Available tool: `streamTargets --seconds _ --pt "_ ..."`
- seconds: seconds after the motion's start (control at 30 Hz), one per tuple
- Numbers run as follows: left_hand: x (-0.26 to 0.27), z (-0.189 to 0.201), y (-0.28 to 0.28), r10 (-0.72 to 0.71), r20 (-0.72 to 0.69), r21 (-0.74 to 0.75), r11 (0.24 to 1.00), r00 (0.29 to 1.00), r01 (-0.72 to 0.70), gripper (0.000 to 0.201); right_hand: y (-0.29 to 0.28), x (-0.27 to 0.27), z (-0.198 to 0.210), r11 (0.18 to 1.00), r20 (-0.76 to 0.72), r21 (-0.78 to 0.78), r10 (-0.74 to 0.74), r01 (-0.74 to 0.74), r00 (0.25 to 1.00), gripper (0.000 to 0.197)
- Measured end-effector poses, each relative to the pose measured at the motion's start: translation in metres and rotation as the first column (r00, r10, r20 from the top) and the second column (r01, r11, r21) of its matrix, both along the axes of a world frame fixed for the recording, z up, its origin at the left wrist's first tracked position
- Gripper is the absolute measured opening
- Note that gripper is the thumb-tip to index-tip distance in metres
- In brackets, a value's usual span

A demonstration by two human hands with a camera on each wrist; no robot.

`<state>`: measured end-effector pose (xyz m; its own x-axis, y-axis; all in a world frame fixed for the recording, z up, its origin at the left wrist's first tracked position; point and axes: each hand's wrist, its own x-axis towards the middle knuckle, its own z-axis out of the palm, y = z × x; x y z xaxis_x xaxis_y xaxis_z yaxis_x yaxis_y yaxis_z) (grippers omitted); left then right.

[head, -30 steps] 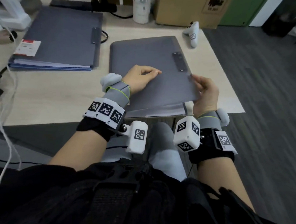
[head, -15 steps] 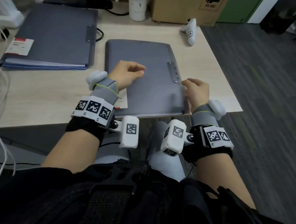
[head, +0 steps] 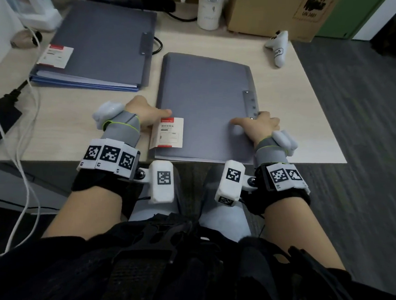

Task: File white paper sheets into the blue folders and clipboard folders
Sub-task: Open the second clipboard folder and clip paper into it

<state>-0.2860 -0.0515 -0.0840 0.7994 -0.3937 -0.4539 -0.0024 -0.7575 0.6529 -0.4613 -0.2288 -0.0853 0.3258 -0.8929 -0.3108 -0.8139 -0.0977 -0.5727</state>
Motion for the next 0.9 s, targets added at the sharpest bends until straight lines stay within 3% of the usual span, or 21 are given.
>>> streamTargets --seconds 0.17,0.27,0.47,0.67,0.77,0.9 --pt "-0.005 0.003 0.004 0.043 -0.153 -0.204 0.976 0.987 -0.074 0.060 0.011 0.011 -0.002 0.990 0.096 -0.043 -0.129 0.133 0.987 0.087" --pt "-0.010 0.004 0.004 0.112 -0.249 -0.442 0.871 0.962 -0.216 0.032 0.014 0.017 -0.003 0.975 0.243 -0.031 -0.205 0.218 0.948 0.077" --pt "0.012 0.008 0.024 0.288 -0.133 -0.632 0.712 0.948 -0.305 0.034 0.021 0.044 0.003 0.979 0.472 0.072 -0.200 0.188 0.859 0.059" --pt "0.045 0.015 0.052 0.414 -0.098 -0.690 0.627 0.905 -0.361 0.030 0.032 0.095 0.001 0.973 0.591 0.218 -0.196 0.079 0.783 0.046" --pt "0.069 0.017 0.063 0.500 -0.007 -0.660 0.648 0.866 -0.380 0.032 0.042 0.126 0.003 0.972 0.620 0.233 -0.169 0.026 0.766 0.045" --pt "0.102 0.028 0.072 0.507 0.235 -0.421 0.822 0.829 -0.383 0.049 0.053 0.169 0.007 0.969 0.633 0.244 -0.143 -0.021 0.761 0.053"
